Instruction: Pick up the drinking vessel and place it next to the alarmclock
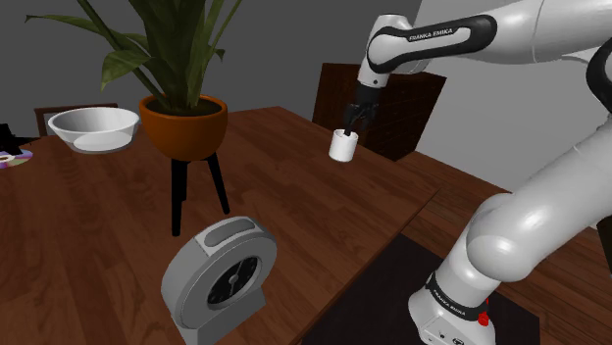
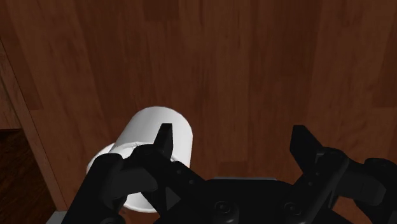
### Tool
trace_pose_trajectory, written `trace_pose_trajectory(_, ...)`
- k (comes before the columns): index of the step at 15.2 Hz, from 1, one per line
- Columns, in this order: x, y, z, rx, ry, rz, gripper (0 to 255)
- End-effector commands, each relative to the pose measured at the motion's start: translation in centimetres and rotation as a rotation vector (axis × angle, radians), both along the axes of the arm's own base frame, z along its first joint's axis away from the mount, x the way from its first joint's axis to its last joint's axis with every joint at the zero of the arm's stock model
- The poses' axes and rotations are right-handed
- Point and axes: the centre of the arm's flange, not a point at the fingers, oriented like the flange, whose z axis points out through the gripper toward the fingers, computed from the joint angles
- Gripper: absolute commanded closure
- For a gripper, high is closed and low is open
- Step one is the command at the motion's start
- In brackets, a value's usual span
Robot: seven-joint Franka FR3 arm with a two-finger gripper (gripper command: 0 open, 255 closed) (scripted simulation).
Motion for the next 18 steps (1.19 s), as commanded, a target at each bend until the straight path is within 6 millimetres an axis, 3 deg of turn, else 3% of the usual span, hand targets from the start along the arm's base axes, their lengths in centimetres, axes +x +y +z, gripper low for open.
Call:
trace_pose_trajectory(1, 2.2, -1.4, -0.8, 0.0, -0.003, 0.001, 0)
trace_pose_trajectory(7, 8.5, -5.2, -3.5, 0.005, -0.01, 0.004, 0)
trace_pose_trajectory(15, 8.9, -5.4, -7.6, 0.006, -0.01, 0.005, 0)
trace_pose_trajectory(18, 8.9, -5.4, -7.6, 0.006, -0.01, 0.005, 0)
